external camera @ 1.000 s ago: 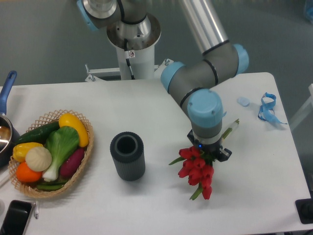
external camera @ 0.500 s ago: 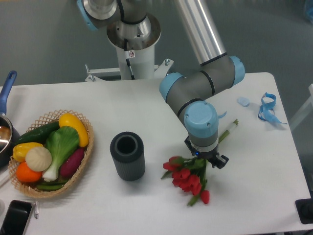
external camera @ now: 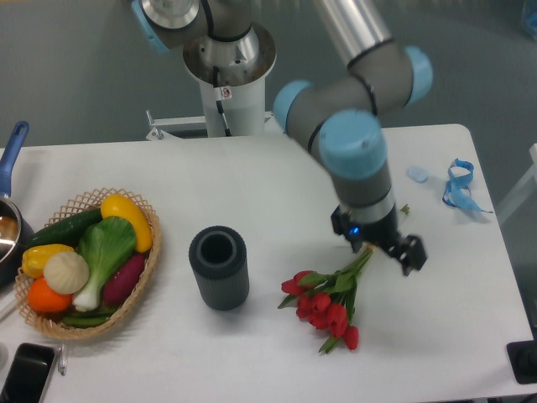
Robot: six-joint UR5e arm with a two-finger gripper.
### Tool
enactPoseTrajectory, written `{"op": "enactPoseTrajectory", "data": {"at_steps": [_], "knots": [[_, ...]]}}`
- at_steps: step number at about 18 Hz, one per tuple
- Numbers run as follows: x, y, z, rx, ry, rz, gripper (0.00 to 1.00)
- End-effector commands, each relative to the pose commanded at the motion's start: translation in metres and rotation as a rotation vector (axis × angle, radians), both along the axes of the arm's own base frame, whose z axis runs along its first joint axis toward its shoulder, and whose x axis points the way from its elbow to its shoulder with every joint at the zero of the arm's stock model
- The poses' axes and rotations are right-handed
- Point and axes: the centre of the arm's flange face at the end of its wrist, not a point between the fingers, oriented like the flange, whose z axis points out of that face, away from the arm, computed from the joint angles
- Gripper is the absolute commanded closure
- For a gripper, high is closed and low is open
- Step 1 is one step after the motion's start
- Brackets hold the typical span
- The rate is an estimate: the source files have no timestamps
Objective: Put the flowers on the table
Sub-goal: 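Open the gripper to release the tulips and raise it away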
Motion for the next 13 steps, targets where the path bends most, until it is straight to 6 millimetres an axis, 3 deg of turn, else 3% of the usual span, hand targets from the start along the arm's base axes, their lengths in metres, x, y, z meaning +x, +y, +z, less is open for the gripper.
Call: {"op": "enactPoseTrajectory", "data": {"at_steps": [4,8,10,13], "knots": [[0.000,-0.040,0.032,0.009,-0.044,-0.055,0.00],[0.001,-0.110,0.065,0.045,-0.114,-0.161,0.00],[0.000,-0.134,0.071,0.066,-0.136,-0.191,0.00],[-0.001,-0.150,0.072,0.104,-0.143,-0.204,0.00]]}}
